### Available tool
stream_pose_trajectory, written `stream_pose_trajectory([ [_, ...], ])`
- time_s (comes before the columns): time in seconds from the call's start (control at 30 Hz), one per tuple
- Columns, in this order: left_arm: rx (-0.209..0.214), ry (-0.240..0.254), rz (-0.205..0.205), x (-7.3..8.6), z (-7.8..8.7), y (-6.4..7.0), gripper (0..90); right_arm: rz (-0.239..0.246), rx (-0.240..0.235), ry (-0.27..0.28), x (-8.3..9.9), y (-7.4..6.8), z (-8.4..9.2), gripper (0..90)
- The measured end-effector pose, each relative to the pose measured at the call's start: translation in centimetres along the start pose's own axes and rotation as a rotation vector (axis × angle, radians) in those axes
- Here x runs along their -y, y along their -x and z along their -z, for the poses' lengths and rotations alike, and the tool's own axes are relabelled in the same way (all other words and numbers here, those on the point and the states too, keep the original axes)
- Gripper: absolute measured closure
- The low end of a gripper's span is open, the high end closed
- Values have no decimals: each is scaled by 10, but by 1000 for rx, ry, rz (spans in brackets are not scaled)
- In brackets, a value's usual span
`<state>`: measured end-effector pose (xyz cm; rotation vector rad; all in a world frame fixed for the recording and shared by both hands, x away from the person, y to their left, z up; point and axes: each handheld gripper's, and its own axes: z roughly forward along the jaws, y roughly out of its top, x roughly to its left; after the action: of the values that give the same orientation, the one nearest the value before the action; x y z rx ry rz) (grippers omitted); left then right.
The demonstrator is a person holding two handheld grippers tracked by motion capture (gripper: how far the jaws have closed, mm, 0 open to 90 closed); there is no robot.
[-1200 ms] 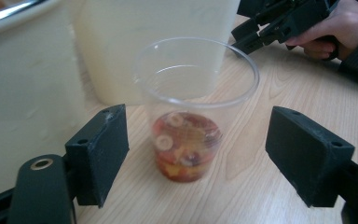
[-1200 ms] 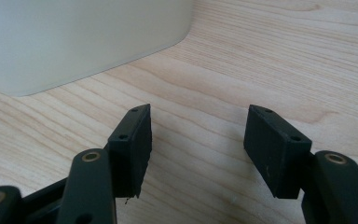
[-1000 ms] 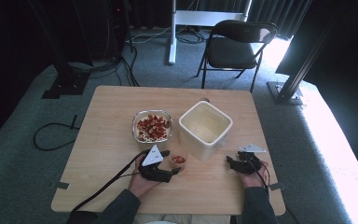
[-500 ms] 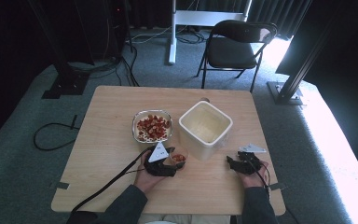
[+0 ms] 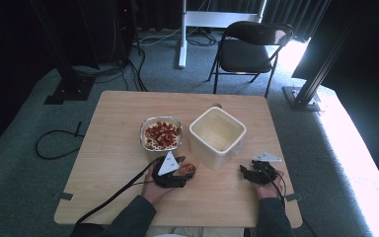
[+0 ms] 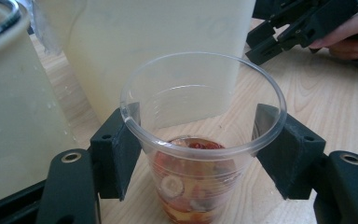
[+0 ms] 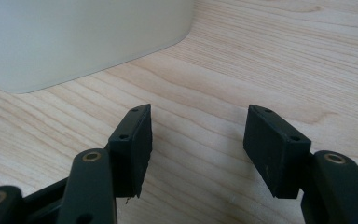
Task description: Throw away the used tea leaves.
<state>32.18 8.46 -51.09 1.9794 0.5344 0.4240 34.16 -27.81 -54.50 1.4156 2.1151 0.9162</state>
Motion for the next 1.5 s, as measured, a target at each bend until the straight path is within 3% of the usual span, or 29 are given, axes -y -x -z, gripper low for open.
stream_pose_trajectory([
  [0.23,-8,-11,-1,-1,13,-1,355,0,0,0,0,0,0,412],
  [0.43,-19,0,17,0,36,-7,357,-1,-1,2,0,0,0,409],
  [1.0,-115,17,82,4,90,-26,357,-3,-1,20,2,0,-1,396],
  [1.5,-233,31,121,14,134,-49,358,-3,1,33,3,-1,-3,381],
])
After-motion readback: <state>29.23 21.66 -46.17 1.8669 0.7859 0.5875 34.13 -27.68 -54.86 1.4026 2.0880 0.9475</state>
